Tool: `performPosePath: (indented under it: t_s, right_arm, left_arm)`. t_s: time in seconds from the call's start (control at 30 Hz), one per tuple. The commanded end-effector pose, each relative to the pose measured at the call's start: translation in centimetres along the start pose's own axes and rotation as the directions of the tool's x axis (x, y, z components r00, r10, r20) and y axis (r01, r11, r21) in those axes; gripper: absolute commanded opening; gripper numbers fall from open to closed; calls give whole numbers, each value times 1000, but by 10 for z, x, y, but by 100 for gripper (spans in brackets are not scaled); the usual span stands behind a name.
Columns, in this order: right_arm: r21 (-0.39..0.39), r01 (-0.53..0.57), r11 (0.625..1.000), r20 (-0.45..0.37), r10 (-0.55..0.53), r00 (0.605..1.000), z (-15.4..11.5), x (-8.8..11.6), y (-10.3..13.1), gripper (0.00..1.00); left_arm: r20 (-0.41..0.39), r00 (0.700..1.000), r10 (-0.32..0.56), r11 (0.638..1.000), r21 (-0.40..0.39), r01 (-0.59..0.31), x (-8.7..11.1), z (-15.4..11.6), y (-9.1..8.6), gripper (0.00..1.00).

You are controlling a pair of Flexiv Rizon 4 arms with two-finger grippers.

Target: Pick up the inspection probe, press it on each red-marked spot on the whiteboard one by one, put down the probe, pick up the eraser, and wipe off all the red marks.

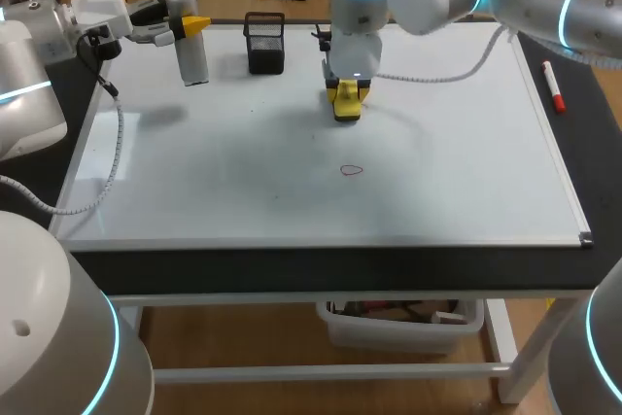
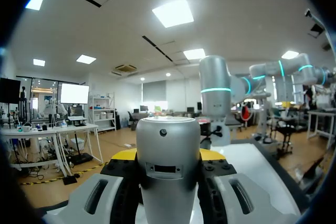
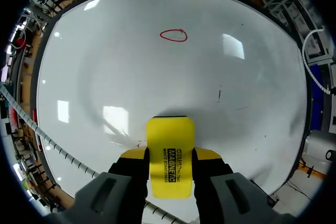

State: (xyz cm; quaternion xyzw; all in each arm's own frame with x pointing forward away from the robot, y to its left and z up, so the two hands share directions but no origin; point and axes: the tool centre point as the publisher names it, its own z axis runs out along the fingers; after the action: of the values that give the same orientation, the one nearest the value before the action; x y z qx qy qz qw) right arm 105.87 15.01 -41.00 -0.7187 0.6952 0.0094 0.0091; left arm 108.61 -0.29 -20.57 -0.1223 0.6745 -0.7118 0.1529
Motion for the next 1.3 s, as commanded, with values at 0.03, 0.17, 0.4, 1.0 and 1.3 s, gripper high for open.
performPosePath:
  t_s: [0.03, 0.17, 0.4, 1.0, 1.3]
  right_arm:
    - [-1, 6, 1000, 0, -6, 1000, 2, 3, 2, 0]
    - [-9, 8, 1000, -3, -8, 1000, 5, 5, 4, 0]
    - [-14, 0, 1000, -2, 0, 1000, 8, 13, 8, 0]
    - [-18, -86, 996, 2, 86, 996, 14, 52, 23, 0]
    - [-9, -119, 993, -1, 119, 993, 12, 68, 26, 0]
  left_arm:
    - [1, 1000, 2, 1000, 3, -2, 0, 0, 0, 0]
    - [1, 1000, 2, 1000, 3, -2, 0, 0, 0, 0]
    - [1, 1000, 2, 1000, 3, -2, 0, 0, 0, 0]
    - [1, 1000, 2, 1000, 3, -2, 0, 0, 0, 0]
    - [1, 1000, 2, 1000, 3, -2, 0, 0, 0, 0]
